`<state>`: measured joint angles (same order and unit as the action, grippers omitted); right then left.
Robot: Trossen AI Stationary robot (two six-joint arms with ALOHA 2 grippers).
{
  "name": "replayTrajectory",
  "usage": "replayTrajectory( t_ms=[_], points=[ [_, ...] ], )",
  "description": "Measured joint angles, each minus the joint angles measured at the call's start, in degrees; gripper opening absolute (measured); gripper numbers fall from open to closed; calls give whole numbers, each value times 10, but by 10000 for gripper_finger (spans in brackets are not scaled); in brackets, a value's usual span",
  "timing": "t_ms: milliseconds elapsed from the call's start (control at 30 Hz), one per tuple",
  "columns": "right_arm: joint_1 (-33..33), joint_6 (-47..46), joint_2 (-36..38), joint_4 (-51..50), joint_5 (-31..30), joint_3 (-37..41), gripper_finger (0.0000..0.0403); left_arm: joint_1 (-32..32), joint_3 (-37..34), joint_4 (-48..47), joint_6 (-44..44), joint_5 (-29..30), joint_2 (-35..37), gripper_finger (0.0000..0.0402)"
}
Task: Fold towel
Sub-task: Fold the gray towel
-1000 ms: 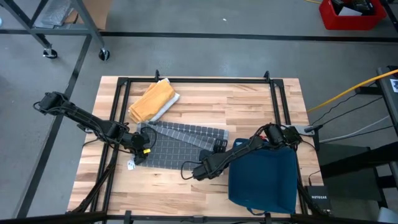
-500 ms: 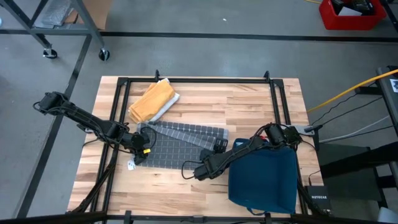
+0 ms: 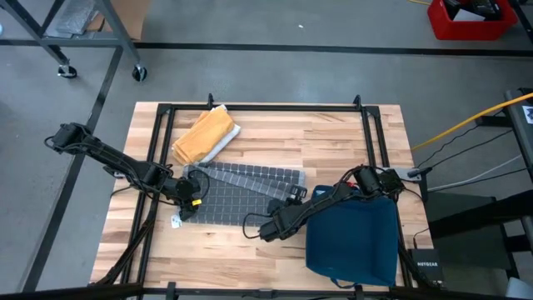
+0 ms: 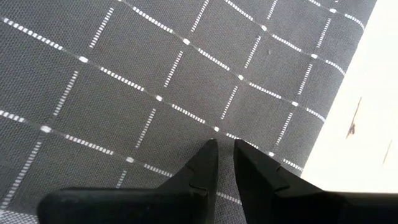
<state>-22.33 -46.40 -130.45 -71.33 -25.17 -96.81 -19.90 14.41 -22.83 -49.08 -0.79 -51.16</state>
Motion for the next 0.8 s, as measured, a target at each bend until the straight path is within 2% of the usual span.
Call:
replayTrajectory(
  t_ms=[133,367,600,800],
  points=[
    [0,-40,0,-41,-8,-30,4,0,0,0,0,0,0,45],
    [4,-45,0,-91,-40,-80,3,0,0,0,0,0,0,45],
    [44,-48,0,-96,-88,-64,2,0,0,0,-13,0,0,45],
    [101,-115,0,-131,-126,-36,2,0,0,0,-19,0,0,45]
  ],
)
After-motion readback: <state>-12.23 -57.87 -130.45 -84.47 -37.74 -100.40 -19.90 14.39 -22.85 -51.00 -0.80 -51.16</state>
